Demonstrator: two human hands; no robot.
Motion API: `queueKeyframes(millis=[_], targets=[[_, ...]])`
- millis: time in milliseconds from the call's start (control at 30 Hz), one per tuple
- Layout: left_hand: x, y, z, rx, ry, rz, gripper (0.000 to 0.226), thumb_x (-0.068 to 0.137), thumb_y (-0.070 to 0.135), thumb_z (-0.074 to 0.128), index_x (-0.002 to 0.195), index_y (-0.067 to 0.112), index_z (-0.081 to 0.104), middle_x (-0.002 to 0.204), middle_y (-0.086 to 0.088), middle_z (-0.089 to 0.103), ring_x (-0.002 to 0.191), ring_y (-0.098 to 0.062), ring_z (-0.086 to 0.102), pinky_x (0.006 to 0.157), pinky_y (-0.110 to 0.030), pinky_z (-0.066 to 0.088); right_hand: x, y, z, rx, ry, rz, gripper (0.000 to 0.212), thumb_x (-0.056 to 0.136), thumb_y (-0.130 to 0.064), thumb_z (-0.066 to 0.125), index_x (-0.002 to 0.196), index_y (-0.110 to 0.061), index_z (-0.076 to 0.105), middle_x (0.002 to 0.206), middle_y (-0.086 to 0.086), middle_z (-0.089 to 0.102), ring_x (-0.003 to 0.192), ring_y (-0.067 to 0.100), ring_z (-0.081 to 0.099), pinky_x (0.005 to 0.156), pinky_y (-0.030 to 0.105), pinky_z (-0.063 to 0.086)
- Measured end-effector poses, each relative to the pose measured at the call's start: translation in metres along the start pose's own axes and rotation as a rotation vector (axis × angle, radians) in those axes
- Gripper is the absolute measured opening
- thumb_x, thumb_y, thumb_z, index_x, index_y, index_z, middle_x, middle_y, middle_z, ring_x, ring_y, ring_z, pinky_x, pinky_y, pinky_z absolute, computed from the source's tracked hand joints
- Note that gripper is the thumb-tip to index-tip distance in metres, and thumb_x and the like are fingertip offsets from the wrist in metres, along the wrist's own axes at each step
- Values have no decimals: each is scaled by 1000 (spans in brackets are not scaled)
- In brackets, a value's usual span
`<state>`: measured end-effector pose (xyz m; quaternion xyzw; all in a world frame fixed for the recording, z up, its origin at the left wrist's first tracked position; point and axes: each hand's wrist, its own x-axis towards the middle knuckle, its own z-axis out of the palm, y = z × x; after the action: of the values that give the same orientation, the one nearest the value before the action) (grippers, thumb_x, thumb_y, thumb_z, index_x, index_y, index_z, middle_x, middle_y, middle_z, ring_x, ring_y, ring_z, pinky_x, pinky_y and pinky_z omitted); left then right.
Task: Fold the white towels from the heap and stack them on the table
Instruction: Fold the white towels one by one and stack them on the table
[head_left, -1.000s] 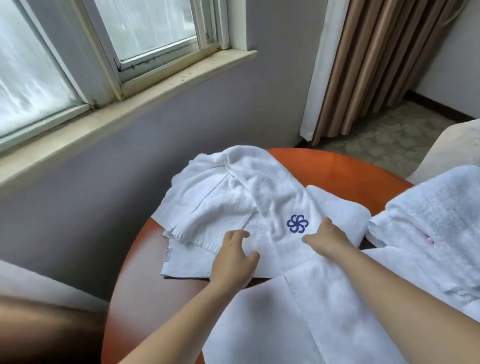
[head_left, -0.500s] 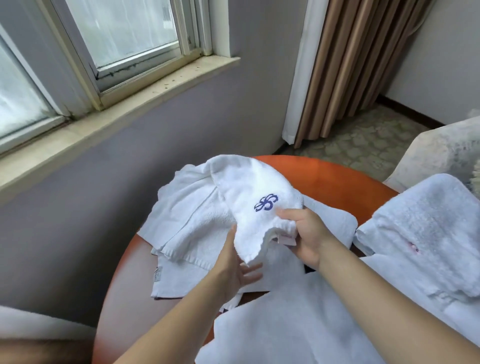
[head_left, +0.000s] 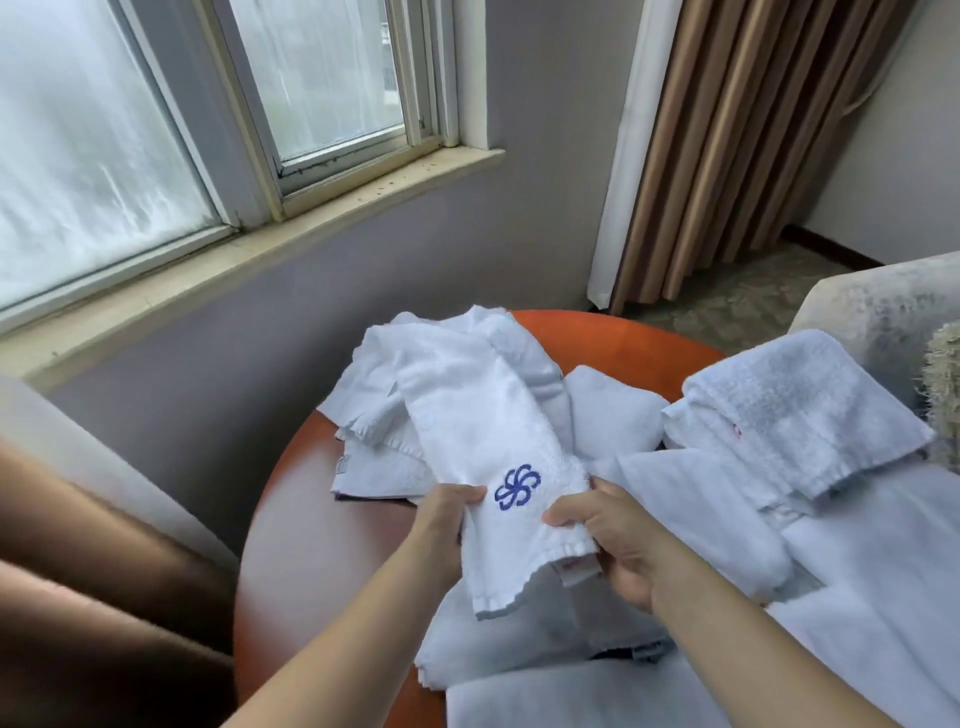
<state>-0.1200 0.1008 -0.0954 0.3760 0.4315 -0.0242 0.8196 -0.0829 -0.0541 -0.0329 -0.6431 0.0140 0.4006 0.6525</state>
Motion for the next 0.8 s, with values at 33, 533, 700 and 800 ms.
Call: queueKeyframes(millis=[33, 533, 700, 800], targets=[[-10, -14, -3, -32, 16, -9, 36, 86, -2, 50, 122, -6, 58, 103, -22, 70, 94, -39, 67, 66, -42, 54, -10, 10, -5, 6, 37, 4, 27, 79, 11, 56, 102, -3, 60, 73, 9, 70, 58, 24, 65, 50, 28, 48], [-151, -60, -40, -101, -73, 143, 43, 88, -12, 31, 120, -4, 59, 94, -16, 71, 79, -31, 68, 64, -40, 54, -102, 39, -7, -458, 6, -635, 27, 80, 4, 62, 94, -20, 66, 88, -1, 72, 82, 6, 65, 73, 20, 49], [-175, -39, -58, -122, -6, 208, 34, 90, 0, 41, 119, 0, 60, 103, -15, 70, 84, -28, 68, 66, -34, 55, -104, 20, 16, -648, 214, -771, 8, 84, -2, 59, 78, -4, 61, 93, 9, 58, 86, 24, 56, 73, 28, 42], [-189, -21, -65, -238, -81, 363, 39, 91, 3, 32, 122, 3, 56, 100, -12, 69, 82, -26, 66, 64, -33, 57, -115, 5, 37, -512, 148, -756, 18, 84, -25, 59, 78, -9, 60, 78, -3, 61, 76, 14, 55, 70, 30, 45]])
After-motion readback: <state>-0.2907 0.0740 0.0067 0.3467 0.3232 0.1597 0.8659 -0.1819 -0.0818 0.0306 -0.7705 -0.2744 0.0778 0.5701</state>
